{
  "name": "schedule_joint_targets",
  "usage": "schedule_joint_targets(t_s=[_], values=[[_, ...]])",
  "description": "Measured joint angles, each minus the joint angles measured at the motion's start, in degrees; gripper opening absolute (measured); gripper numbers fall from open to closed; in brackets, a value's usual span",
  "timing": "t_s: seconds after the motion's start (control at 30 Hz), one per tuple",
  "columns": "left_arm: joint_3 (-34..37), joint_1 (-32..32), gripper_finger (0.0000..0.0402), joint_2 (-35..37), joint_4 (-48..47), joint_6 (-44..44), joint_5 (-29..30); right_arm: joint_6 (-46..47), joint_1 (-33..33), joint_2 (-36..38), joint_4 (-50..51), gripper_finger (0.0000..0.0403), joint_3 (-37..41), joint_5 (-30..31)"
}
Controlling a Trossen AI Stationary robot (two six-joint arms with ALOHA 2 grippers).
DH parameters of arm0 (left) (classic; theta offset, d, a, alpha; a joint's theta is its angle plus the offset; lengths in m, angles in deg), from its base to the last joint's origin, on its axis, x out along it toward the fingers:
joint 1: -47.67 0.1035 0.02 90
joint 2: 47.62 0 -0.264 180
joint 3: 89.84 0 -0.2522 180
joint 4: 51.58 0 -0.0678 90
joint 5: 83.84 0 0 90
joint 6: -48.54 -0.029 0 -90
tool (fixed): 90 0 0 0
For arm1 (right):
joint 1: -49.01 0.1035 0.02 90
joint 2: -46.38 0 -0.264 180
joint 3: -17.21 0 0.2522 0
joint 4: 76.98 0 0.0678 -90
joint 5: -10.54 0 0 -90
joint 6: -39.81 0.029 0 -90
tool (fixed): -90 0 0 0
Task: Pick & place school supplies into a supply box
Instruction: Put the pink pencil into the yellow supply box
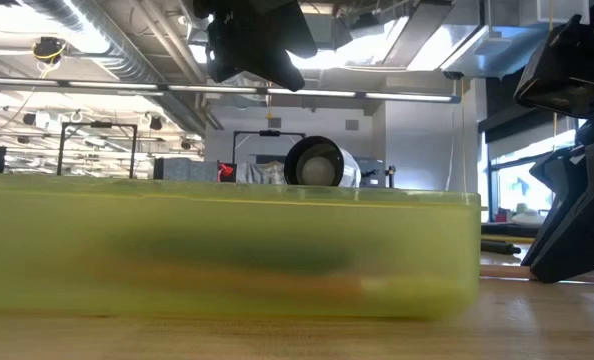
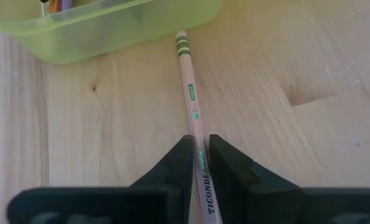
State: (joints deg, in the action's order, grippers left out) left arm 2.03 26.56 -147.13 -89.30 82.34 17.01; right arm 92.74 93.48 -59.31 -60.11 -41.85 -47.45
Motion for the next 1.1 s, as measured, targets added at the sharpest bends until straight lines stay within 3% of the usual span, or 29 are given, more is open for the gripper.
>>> schedule_joint_targets(t_s=[0.43,1.1], values=[[0.0,-0.61,0.0157,0.0,-0.02,-0.04,-0.01,-0.79,0.11,1.45,-0.42,0.0064,-0.02,-1.22],[0.0,-0.61,0.0157,0.0,-0.04,-0.07,-0.01,-8.19,0.21,1.64,0.22,0.0197,-0.2,-1.64]])
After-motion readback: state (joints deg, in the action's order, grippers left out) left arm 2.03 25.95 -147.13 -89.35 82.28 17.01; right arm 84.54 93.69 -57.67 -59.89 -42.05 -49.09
